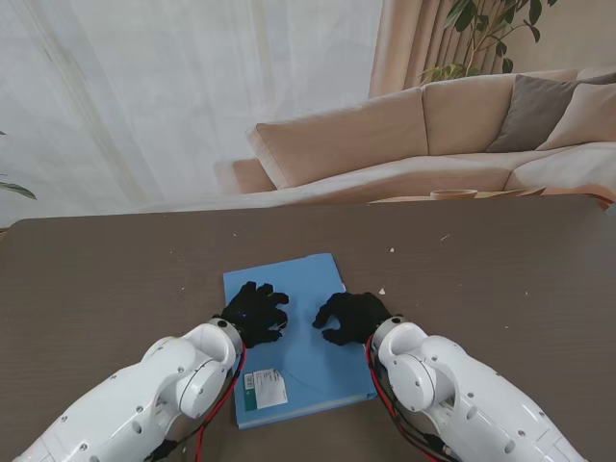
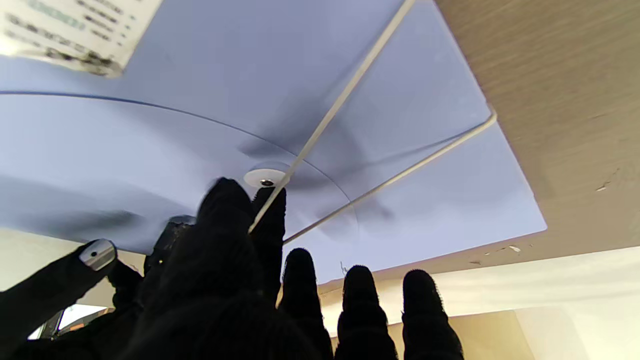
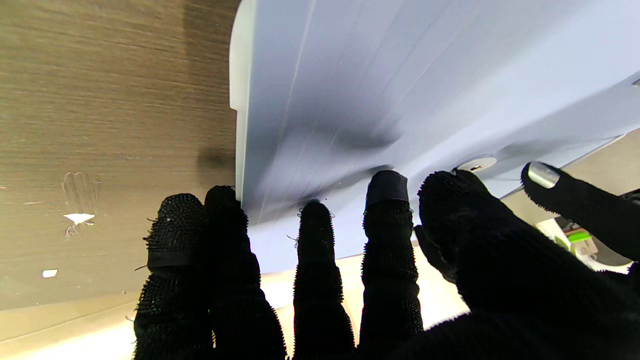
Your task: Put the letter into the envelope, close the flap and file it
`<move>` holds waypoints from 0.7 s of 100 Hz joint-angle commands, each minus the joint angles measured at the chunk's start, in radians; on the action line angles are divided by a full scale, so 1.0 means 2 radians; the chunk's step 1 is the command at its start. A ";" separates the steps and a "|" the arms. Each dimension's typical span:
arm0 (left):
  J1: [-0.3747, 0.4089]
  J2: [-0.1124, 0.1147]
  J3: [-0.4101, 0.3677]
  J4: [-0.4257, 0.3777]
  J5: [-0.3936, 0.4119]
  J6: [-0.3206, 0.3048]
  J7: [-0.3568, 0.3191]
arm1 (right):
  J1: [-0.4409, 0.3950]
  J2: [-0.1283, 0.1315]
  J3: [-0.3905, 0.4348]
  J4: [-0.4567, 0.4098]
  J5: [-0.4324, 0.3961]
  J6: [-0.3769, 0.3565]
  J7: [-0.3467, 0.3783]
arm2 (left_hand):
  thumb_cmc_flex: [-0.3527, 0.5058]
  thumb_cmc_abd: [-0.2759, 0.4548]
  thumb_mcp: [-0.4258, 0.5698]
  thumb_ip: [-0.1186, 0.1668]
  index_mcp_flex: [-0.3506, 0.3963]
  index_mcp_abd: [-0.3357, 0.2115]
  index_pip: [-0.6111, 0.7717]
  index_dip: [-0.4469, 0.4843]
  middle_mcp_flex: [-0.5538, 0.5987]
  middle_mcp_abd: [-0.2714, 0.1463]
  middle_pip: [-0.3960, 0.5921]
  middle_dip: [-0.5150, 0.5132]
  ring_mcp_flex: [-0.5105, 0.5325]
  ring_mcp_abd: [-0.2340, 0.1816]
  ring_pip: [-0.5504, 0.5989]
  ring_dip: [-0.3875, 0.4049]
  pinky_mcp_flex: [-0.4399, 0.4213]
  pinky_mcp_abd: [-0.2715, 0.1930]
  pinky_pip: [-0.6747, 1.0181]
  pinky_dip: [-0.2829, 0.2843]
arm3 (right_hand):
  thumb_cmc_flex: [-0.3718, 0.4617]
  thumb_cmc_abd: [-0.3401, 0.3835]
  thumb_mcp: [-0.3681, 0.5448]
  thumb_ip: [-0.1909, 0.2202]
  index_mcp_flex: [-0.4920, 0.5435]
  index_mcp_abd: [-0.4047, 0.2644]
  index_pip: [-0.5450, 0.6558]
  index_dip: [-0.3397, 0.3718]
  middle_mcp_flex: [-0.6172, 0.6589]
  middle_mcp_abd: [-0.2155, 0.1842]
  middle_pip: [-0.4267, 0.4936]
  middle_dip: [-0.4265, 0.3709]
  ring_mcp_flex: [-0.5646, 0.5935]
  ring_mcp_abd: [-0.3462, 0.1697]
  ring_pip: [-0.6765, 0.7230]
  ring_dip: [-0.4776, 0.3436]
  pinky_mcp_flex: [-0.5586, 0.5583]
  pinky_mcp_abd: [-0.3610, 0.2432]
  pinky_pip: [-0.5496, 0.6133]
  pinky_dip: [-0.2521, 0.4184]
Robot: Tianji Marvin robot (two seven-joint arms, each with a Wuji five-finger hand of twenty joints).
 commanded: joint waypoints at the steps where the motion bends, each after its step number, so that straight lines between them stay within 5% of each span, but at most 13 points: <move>1: -0.001 -0.006 0.009 -0.004 -0.003 0.001 -0.015 | -0.007 -0.003 -0.005 0.006 0.002 -0.002 0.011 | -0.017 0.010 -0.010 -0.004 0.029 -0.071 0.033 0.039 -0.014 -0.012 -0.020 -0.005 -0.020 -0.010 -0.014 -0.002 -0.011 -0.010 -0.011 -0.008 | 0.007 -0.001 0.006 -0.005 -0.003 -0.006 0.005 0.002 0.035 0.022 0.014 0.005 0.002 -0.086 -0.008 -0.008 -0.003 -0.008 0.002 0.001; 48: -0.021 -0.008 0.038 0.004 -0.018 0.020 -0.011 | -0.005 -0.003 -0.007 0.007 0.005 -0.002 0.012 | -0.063 0.033 -0.013 -0.008 0.039 -0.022 0.081 0.119 -0.017 -0.012 -0.033 0.003 -0.020 -0.012 -0.023 0.001 -0.015 -0.013 -0.010 -0.011 | 0.008 -0.001 0.007 -0.005 -0.003 -0.006 0.005 0.001 0.036 0.021 0.014 0.005 0.001 -0.085 -0.008 -0.008 -0.002 -0.008 0.002 0.001; 70: -0.045 -0.009 0.069 0.018 -0.025 0.038 -0.011 | -0.003 -0.004 -0.008 0.009 0.007 -0.003 0.010 | -0.016 0.015 -0.002 -0.005 0.020 -0.014 0.136 0.179 -0.017 -0.015 -0.033 0.009 -0.019 -0.013 -0.021 0.005 -0.011 -0.013 -0.008 -0.011 | 0.007 -0.001 0.007 -0.005 -0.003 -0.005 0.005 0.001 0.036 0.020 0.014 0.005 0.002 -0.085 -0.008 -0.008 -0.003 -0.007 0.002 0.001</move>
